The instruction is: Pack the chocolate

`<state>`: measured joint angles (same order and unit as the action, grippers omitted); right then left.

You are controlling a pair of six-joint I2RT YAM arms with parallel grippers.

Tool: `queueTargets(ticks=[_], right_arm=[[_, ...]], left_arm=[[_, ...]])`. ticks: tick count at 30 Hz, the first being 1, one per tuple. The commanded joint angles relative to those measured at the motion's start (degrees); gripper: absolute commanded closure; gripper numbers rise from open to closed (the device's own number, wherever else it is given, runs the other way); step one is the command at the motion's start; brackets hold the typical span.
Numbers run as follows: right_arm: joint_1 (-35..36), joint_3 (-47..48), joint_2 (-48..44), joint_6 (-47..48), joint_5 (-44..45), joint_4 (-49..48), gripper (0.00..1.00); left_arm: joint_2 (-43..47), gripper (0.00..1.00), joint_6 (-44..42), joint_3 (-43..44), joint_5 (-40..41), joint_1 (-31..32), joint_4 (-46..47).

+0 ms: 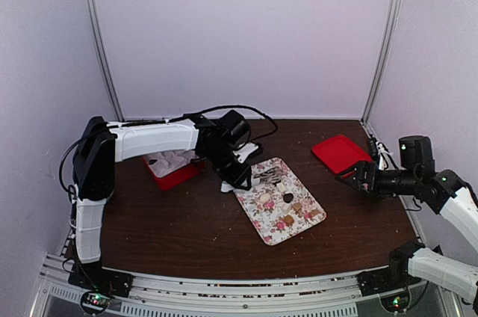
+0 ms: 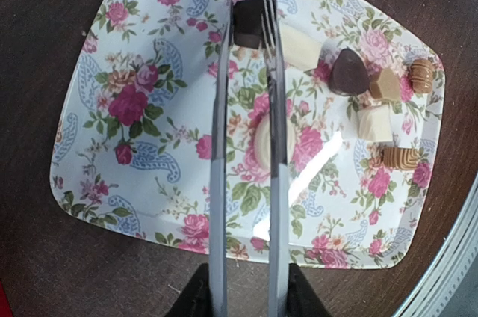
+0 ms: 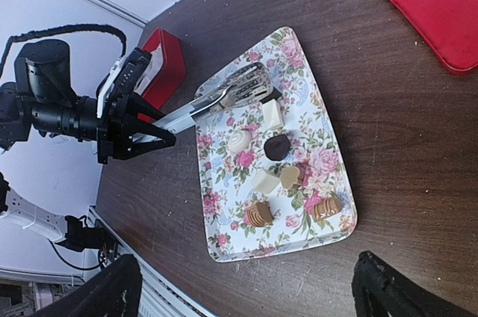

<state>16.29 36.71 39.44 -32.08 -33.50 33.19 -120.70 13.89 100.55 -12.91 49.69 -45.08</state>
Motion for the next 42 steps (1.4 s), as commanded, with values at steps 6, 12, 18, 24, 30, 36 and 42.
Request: queueTargets(ticks=[6, 12, 18, 24, 30, 36, 42], right_arm=[[-1.07, 1.18, 0.48, 1.64, -0.38, 0.43, 0.00], [-1.26, 1.33, 1.47, 1.75, -1.02, -0.73, 0.00], [-1.35, 1.27, 1.95, 1.88, -1.39, -1.33, 0.00], [-1.35, 1.24, 3.12, 2.08, -2.14, -2.58, 0.00], [-1.40, 1.80, 4.98, 3.21, -2.67, -3.22, 0.00], [-1.46, 2.69, 7.01, 4.98, -2.58, -2.54, 0.00], [-1.45, 4.81, 9.71, 6.89, -2.62, -1.29, 0.00]], left_arm=[[0.59, 0.76, -1.22, 1.64, -0.24, -2.05, -0.44], [4.24, 0.80, -1.36, -0.27, -0.47, -3.46, -0.62], [10.35, 0.81, -0.58, -4.86, -0.99, -6.13, -0.46], [20.21, 0.82, -0.39, -10.09, -0.74, -11.30, -4.00], [30.89, 0.81, -0.53, -17.66, 1.68, -18.32, -8.95], [38.42, 0.81, -0.75, -24.51, 4.01, -26.29, -12.44], [40.66, 0.81, -0.85, -27.20, 7.67, -31.22, -15.61]])
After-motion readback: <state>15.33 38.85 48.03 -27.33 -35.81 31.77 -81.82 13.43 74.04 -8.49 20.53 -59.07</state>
